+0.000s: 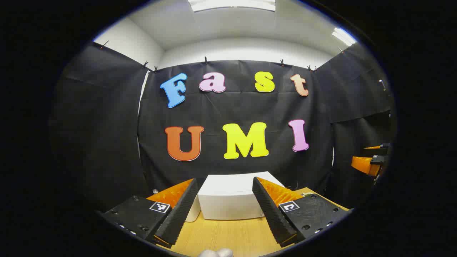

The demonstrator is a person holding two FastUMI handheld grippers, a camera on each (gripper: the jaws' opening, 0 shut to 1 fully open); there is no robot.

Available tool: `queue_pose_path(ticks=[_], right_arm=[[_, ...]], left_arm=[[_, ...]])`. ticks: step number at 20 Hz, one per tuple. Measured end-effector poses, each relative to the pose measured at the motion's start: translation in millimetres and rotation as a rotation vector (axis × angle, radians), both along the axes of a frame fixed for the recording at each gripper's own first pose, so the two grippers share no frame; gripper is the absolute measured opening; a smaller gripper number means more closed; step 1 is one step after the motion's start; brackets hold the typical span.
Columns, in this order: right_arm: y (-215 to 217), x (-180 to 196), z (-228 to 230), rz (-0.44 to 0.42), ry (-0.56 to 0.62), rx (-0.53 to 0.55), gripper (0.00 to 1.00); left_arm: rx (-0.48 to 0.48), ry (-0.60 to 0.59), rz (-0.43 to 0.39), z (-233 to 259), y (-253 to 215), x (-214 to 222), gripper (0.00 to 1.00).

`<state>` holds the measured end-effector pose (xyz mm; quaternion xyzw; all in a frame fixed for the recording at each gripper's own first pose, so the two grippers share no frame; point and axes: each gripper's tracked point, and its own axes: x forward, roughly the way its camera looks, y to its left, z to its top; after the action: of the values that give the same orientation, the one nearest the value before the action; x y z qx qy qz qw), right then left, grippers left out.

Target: Open the microwave oven with the left hand, put the food in, and close the microwave oven.

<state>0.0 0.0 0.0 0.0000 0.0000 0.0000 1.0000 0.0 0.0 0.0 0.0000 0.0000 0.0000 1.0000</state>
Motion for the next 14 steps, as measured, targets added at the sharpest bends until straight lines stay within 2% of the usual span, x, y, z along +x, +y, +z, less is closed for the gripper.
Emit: queue_pose_path(ticks=[2,3,5,6,8,10,14], right_arm=[[0,2,-1,0.0,0.0,0.003,1.0],[0,2,-2,0.0,0.003,0.004,0.96],[0,4,-4,0.004,0.007,0.008,0.96],[-1,5,-5,0.003,0.009,0.009,1.0],[-4,6,-6,0.0,0.01,0.008,0.96],[-6,8,-9,-0.001,0.013,0.006,1.0],[-9,11,-14,0.003,0.022,0.023,1.0]], left_arm=[[-0.001,0.002,-0.001,-2,-2,0,0.95],[0.004,0.003,0.003,-3,-1,1,0.95],[0.011,0.006,0.005,-4,-2,2,0.95],[0.013,0.007,0.007,-4,-3,2,0.95],[0.018,0.009,0.012,-5,-4,4,0.95],[0.017,0.012,0.013,-6,-4,5,0.94],[0.027,0.032,0.002,-18,-12,10,0.95]])
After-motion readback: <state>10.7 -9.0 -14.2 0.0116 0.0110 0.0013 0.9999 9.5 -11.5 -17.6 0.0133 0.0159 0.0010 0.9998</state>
